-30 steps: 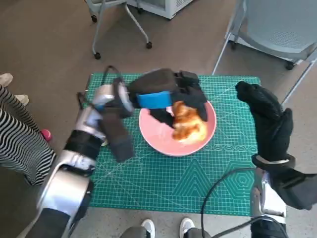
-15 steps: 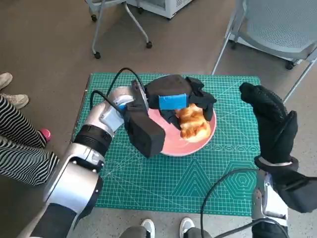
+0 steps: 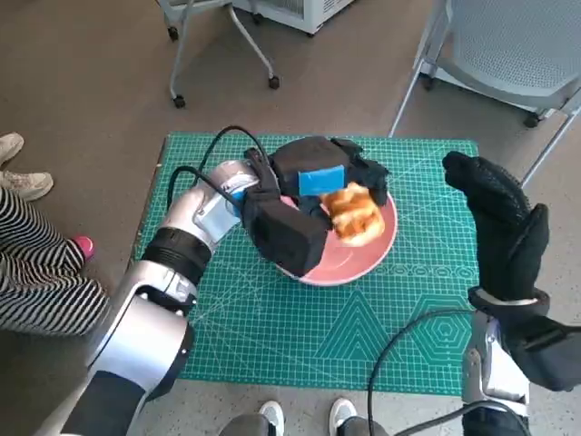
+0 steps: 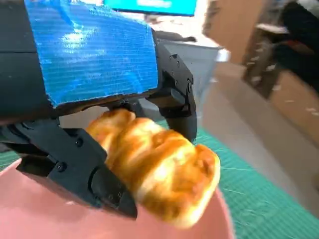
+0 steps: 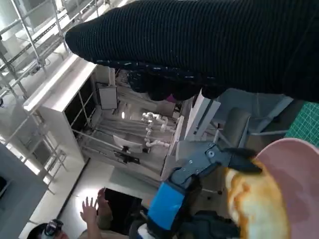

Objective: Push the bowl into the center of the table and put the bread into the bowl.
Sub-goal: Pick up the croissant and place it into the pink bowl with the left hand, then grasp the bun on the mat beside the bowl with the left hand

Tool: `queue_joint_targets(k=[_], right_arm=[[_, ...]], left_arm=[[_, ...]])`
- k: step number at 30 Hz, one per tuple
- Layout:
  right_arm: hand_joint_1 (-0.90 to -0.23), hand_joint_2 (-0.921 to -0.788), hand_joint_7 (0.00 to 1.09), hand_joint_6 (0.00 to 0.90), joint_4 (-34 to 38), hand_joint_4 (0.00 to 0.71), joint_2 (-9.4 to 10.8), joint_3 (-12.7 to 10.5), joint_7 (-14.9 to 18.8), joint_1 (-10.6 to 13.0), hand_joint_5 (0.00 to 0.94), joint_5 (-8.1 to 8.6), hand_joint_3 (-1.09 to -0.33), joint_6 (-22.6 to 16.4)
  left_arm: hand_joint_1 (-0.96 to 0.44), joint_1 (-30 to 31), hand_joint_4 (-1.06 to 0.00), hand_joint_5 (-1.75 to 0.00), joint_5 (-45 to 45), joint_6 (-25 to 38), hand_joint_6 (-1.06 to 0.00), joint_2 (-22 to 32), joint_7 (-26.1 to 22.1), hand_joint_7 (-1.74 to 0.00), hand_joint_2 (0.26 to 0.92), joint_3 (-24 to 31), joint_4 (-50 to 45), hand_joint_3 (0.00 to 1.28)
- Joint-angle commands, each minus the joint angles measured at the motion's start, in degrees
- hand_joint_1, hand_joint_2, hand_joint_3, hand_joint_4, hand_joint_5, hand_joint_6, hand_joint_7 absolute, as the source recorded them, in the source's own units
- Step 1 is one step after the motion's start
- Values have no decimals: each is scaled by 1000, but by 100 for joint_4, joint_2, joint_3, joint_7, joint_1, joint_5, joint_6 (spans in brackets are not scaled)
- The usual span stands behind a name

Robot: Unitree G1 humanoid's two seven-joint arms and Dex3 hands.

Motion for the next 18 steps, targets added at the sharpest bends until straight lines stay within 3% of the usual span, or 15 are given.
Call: queue_joint_targets(k=[1,18], right_arm=[[-674,-921,556,105,6,222,-3,19,-77,119,2,-78,-705,53],[-682,-921,551,106,6,220,77,141,-137,125,1,-93,-706,50]], left_arm=[[-202,-86,-157,-14,21,84,-309,95,95,-109,840,-10,-62,9],[-216,8,-160,-8,-829,-335,-336,1001,-929,-48,788,662,-519,0]])
